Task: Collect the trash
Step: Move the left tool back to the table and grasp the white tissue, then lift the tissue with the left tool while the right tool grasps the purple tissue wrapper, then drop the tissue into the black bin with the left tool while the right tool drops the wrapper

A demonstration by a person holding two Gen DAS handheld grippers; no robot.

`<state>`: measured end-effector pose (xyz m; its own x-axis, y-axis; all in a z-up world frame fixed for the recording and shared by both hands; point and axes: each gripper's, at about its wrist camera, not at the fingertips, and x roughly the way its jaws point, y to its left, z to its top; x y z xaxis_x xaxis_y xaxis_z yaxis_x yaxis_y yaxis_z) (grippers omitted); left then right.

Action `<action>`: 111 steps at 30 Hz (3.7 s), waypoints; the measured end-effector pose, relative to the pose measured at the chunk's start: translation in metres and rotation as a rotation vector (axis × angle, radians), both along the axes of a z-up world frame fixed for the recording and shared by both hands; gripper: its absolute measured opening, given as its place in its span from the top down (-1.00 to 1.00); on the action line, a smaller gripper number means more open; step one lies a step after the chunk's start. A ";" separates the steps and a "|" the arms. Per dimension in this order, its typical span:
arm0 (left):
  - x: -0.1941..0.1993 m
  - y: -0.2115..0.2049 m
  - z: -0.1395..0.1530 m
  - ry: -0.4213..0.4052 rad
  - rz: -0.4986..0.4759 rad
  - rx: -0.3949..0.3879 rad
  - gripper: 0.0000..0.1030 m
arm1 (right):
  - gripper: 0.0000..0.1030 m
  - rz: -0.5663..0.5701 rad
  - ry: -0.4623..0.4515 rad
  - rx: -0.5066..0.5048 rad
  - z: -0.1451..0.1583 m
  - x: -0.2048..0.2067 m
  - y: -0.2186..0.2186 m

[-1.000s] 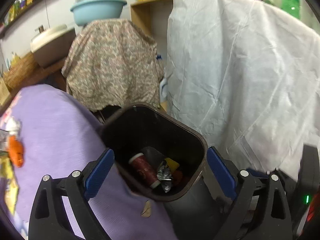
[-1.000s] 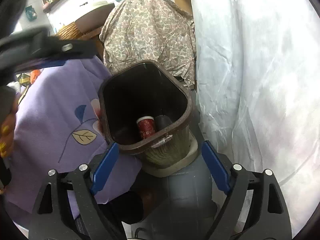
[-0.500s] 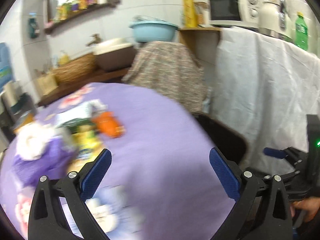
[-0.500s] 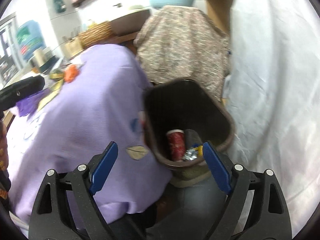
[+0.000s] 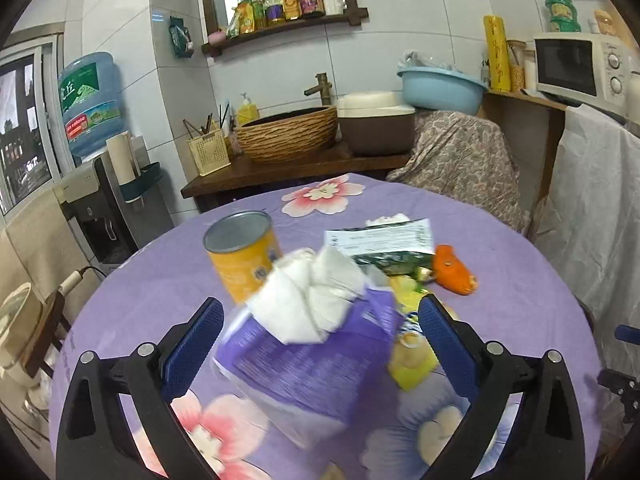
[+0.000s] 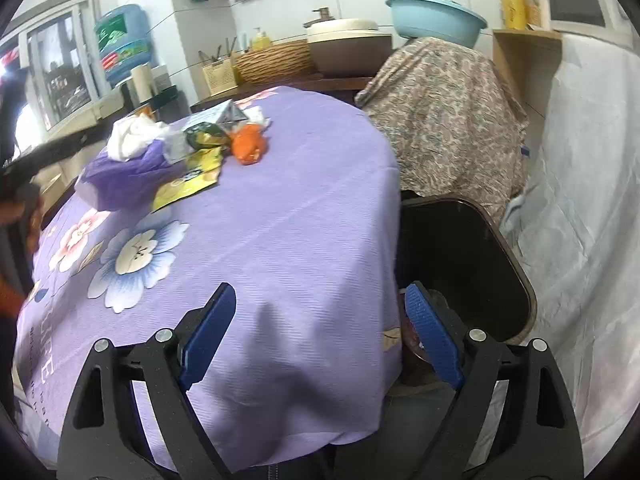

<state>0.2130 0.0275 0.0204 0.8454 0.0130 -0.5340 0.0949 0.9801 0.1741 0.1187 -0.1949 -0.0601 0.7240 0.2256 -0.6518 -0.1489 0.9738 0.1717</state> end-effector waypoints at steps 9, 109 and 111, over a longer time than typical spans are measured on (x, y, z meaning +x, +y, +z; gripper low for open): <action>0.049 -0.002 -0.012 0.136 -0.082 0.076 -0.29 | -0.67 0.017 0.014 -0.015 0.003 -0.001 0.010; -0.055 -0.201 -0.034 0.221 -0.528 -0.217 0.76 | 0.53 -0.483 -0.016 -0.064 0.001 0.038 -0.198; -0.047 -0.216 -0.040 0.242 -0.540 -0.204 0.76 | 0.53 -0.483 0.028 -0.080 -0.017 0.048 -0.201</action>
<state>0.1657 -0.1887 -0.0194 0.5593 -0.5047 -0.6576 0.5995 0.7942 -0.0997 0.1671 -0.3954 -0.0766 0.7155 -0.1831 -0.6742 0.3269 0.9406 0.0915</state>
